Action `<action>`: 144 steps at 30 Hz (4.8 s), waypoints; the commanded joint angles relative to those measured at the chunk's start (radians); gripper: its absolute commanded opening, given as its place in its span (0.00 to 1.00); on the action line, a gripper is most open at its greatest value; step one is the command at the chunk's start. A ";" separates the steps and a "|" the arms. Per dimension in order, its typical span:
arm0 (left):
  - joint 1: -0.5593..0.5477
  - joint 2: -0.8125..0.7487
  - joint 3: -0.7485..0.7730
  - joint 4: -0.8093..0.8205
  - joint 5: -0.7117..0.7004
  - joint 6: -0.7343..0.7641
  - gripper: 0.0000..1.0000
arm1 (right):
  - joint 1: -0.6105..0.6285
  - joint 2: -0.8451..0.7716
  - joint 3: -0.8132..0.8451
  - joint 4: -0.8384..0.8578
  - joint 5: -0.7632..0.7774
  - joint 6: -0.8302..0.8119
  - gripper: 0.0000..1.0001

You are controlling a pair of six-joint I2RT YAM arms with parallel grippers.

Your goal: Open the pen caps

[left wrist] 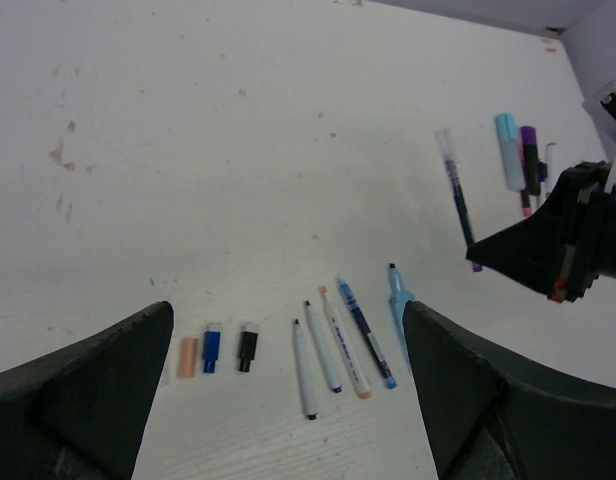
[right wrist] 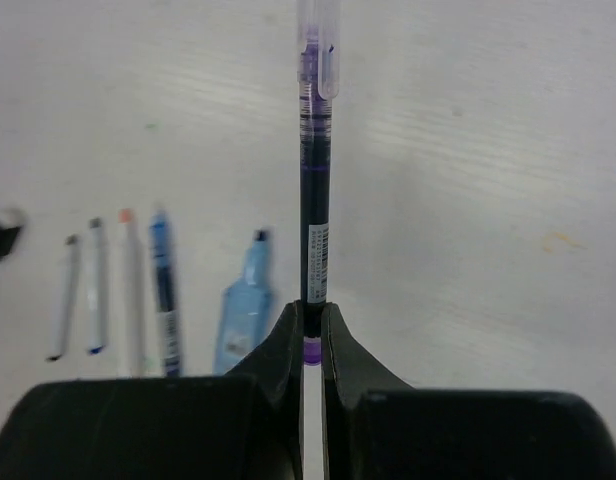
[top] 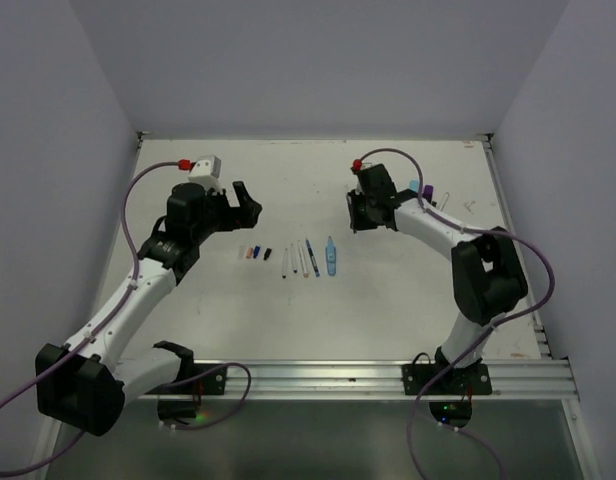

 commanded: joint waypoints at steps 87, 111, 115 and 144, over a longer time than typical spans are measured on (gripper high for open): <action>-0.023 0.028 0.153 0.573 -0.067 -0.167 0.00 | 0.414 -0.331 -0.412 0.538 -0.211 0.022 0.00; -0.023 0.931 0.599 -0.064 0.297 -0.023 0.06 | 0.195 0.388 0.405 0.115 -0.069 0.243 0.00; -0.023 0.999 0.624 -0.095 0.285 -0.028 0.06 | 0.190 0.431 0.428 0.132 -0.068 0.263 0.02; -0.013 0.953 0.591 -0.127 0.250 -0.137 0.45 | 0.099 0.102 0.296 0.023 0.169 0.147 0.52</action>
